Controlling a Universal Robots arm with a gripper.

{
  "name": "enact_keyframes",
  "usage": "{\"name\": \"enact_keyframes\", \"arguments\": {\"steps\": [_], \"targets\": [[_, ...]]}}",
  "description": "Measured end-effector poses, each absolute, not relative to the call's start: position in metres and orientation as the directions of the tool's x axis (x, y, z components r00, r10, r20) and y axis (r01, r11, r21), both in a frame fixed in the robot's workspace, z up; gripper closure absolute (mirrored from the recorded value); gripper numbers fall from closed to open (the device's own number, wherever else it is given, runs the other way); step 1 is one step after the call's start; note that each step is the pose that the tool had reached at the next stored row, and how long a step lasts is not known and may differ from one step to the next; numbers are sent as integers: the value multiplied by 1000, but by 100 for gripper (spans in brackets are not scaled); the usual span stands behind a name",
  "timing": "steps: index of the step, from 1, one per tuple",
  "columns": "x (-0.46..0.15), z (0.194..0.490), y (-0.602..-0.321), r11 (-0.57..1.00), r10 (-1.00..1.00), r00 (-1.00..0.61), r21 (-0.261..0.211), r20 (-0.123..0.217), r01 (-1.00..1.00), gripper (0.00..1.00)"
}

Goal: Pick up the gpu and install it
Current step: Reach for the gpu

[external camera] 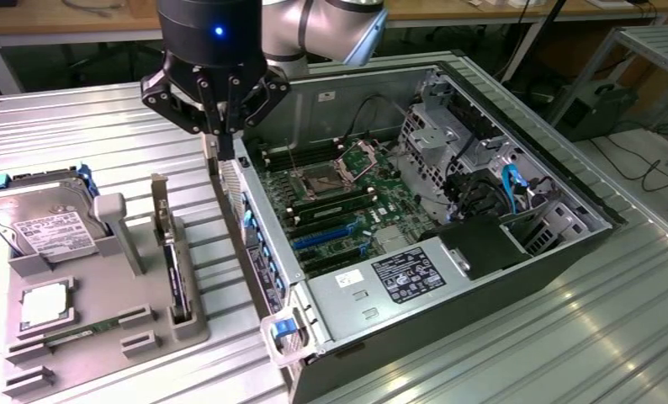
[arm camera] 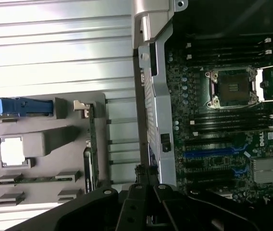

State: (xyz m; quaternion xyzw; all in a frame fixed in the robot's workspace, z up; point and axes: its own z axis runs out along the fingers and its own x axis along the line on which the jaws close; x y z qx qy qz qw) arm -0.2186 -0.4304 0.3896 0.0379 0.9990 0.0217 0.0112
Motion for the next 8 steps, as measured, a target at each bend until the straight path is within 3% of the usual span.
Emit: {"name": "enact_keyframes", "arguments": {"steps": [8], "targets": [[-221,388,-445,996,76,-997,44,-21,75,89]]}}
